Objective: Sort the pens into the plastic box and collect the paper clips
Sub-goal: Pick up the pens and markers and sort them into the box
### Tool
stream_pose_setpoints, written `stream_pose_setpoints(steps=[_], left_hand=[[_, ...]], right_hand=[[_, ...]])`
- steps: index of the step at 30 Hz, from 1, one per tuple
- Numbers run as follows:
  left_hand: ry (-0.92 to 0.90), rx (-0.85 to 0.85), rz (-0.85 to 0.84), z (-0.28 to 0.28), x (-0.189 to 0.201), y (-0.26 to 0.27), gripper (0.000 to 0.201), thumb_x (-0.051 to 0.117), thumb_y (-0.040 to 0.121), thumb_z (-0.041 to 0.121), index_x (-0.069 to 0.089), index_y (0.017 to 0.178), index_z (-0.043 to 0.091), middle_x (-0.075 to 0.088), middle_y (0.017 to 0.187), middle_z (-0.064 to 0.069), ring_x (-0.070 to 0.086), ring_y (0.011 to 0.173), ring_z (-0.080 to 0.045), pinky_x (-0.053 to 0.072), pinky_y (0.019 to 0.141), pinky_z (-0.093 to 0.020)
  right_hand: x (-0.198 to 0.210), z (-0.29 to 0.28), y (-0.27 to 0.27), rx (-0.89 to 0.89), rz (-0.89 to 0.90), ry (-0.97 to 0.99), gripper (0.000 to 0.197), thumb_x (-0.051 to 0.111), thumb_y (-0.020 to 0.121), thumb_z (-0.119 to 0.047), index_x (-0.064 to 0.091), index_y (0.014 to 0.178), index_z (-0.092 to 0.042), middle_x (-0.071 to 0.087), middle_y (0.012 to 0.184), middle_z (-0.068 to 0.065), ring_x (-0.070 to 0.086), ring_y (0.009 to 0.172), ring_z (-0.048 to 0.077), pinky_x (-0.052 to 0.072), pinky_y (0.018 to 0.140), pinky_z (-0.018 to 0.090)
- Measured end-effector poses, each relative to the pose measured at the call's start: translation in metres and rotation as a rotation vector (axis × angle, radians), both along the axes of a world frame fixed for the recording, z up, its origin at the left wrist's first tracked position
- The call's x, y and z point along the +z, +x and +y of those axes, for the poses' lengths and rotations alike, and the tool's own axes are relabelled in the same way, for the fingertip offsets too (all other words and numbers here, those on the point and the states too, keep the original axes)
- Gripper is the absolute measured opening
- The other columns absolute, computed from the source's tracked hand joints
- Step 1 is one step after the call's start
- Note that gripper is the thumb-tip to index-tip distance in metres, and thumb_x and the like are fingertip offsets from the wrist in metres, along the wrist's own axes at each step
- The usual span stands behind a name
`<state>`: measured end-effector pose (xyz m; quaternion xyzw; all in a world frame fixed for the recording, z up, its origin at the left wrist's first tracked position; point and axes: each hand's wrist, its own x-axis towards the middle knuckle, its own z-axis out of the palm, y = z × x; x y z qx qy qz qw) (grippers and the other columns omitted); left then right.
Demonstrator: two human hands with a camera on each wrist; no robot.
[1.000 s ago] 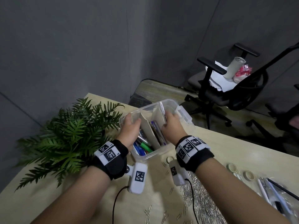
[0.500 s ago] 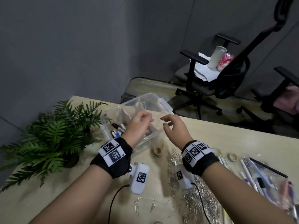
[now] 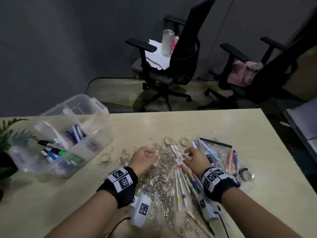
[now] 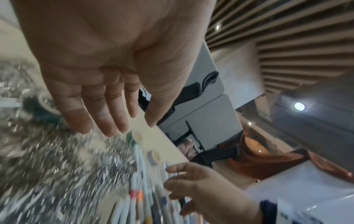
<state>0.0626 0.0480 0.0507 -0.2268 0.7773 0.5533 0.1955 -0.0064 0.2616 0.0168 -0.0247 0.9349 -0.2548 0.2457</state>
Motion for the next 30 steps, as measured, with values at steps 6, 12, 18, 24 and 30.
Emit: stream_pose_setpoints(steps=[6, 12, 18, 24, 30], left_hand=[[-0.125, -0.076, -0.161, 0.068, -0.05, 0.0, 0.024, 0.072, 0.079, 0.03, 0.062, 0.093, 0.014, 0.062, 0.105, -0.001, 0.058, 0.096, -0.016, 0.049, 0.089, -0.033], [-0.227, -0.049, -0.217, 0.099, -0.066, -0.001, 0.032, 0.08, 0.072, 0.032, 0.067, 0.074, 0.002, 0.067, 0.074, -0.015, 0.055, 0.061, -0.018, 0.051, 0.064, -0.031], [-0.35, -0.017, -0.252, 0.112, -0.069, -0.009, 0.034, 0.085, 0.067, 0.032, 0.063, 0.079, 0.008, 0.069, 0.077, -0.006, 0.064, 0.067, -0.02, 0.055, 0.072, -0.035], [-0.349, 0.02, -0.224, 0.109, -0.074, -0.016, 0.026, 0.079, 0.076, 0.026, 0.057, 0.068, 0.013, 0.064, 0.073, -0.005, 0.058, 0.066, -0.018, 0.048, 0.067, -0.028], [-0.331, 0.083, -0.152, 0.098, -0.074, -0.02, 0.028, 0.068, 0.085, 0.03, 0.063, 0.077, 0.004, 0.063, 0.073, -0.01, 0.058, 0.065, -0.022, 0.053, 0.071, -0.033]], right_hand=[[-0.021, 0.043, -0.006, 0.007, -0.095, 0.005, 0.035, 0.071, 0.081, -0.021, 0.056, 0.112, -0.015, 0.063, 0.107, 0.002, 0.06, 0.094, 0.016, 0.051, 0.085, 0.029], [-0.033, 0.045, 0.002, 0.149, -0.097, -0.012, 0.033, 0.077, 0.074, -0.036, 0.056, 0.092, -0.018, 0.056, 0.083, -0.006, 0.052, 0.072, 0.008, 0.04, 0.058, 0.019], [-0.043, 0.031, 0.004, 0.184, -0.063, 0.021, 0.026, 0.07, 0.082, -0.031, 0.054, 0.098, -0.017, 0.06, 0.096, 0.001, 0.06, 0.08, 0.016, 0.044, 0.064, 0.025], [-0.046, 0.028, -0.008, 0.191, -0.091, 0.014, 0.025, 0.066, 0.086, -0.031, 0.054, 0.098, -0.013, 0.064, 0.096, 0.007, 0.063, 0.085, 0.022, 0.053, 0.076, 0.033], [-0.047, 0.021, -0.018, 0.234, -0.106, 0.058, 0.031, 0.066, 0.086, -0.037, 0.056, 0.097, -0.01, 0.065, 0.09, 0.006, 0.063, 0.079, 0.021, 0.054, 0.073, 0.033]])
